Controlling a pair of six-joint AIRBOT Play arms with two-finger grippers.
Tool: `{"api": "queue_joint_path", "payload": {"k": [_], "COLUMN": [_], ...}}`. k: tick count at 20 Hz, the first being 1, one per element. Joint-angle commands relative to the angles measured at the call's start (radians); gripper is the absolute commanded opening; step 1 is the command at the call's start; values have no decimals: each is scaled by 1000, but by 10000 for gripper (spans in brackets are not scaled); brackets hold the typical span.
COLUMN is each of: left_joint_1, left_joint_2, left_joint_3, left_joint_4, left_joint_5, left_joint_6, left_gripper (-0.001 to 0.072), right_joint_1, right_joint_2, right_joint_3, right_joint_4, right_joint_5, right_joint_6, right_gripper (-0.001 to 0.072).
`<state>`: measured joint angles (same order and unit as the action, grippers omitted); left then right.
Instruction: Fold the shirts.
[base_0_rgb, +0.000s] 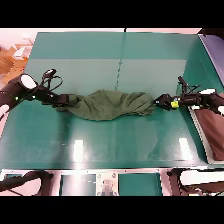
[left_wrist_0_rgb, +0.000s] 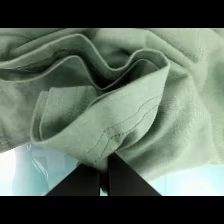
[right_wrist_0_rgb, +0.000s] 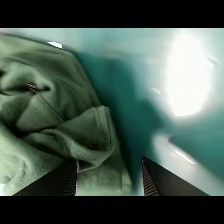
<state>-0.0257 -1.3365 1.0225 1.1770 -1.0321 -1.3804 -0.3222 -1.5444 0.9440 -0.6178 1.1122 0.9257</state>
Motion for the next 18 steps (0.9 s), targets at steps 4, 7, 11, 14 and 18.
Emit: {"api": "queue_joint_path", "payload": {"k": [4,7,11,14,18], "left_joint_1": [0,0,0,0,0], "left_joint_2": [0,0,17,92,230], "left_joint_3": [4,104,367,572,841], "left_joint_4": [-2,-2,-1,-2,-3], "left_joint_5": [-2,-96,-216,-214,-177], "left_joint_6": [-3,-3,-8,-27,-27], "left_gripper": [22,21,22,22,22], "right_joint_1": [48,48,26,-16,-107], "right_joint_2": [-35,-29,115,317,651], "right_joint_3": [21,100,185,264,425], "right_joint_4": [225,241,302,304,303], "right_joint_5": [37,124,164,151,-16], "right_joint_6": [-127,-128,-88,-40,57], "right_gripper": [29,18,17,17,16]}}
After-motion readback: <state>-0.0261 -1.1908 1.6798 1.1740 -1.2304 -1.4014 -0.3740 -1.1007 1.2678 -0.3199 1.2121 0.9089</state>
